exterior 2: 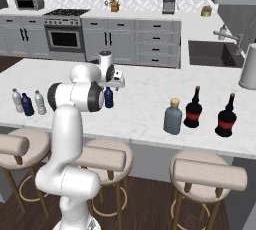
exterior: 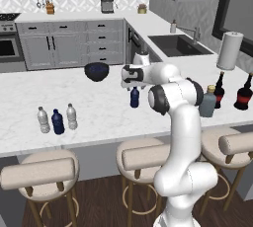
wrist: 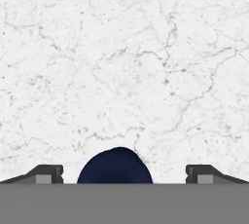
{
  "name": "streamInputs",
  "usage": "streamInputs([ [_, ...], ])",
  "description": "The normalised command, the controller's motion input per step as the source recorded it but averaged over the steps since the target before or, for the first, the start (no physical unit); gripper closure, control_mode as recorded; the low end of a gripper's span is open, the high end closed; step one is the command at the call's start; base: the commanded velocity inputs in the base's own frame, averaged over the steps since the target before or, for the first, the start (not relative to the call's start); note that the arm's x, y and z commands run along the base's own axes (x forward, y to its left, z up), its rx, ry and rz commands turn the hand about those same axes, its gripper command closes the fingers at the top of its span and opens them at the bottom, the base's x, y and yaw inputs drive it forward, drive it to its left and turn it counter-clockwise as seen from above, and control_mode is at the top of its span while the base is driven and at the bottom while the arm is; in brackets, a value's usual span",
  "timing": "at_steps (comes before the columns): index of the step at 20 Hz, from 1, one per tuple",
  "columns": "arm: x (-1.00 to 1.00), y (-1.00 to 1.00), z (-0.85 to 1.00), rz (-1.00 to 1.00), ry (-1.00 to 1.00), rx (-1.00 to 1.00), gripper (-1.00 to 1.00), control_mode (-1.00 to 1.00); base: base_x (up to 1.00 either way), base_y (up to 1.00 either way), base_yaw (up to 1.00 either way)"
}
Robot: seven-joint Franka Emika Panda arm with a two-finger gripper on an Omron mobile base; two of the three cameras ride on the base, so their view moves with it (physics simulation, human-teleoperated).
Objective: Move the plastic bottles in the middle to the plastics group, and the glass bottles in the middle to the glass group.
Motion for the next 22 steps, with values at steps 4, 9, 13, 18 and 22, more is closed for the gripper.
streamInputs([
  [4, -0.1, 0.0, 0.0, 0.0, 0.0, 0.0, -1.0, -1.0, 0.0, 0.0, 0.0],
  [9, -0.2, 0.0, 0.0, 0.0, 0.0, 0.0, -1.0, -1.0, 0.0, 0.0, 0.0],
  [13, -0.2, 0.0, 0.0, 0.0, 0.0, 0.0, -1.0, -1.0, 0.0, 0.0, 0.0],
  [18, 0.01, 0.0, -0.1, 0.0, 0.0, 0.0, -1.0, -1.0, 0.0, 0.0, 0.0],
  [22, 0.13, 0.0, -0.13, 0.0, 0.0, 0.0, -1.0, -1.0, 0.0, 0.0, 0.0],
])
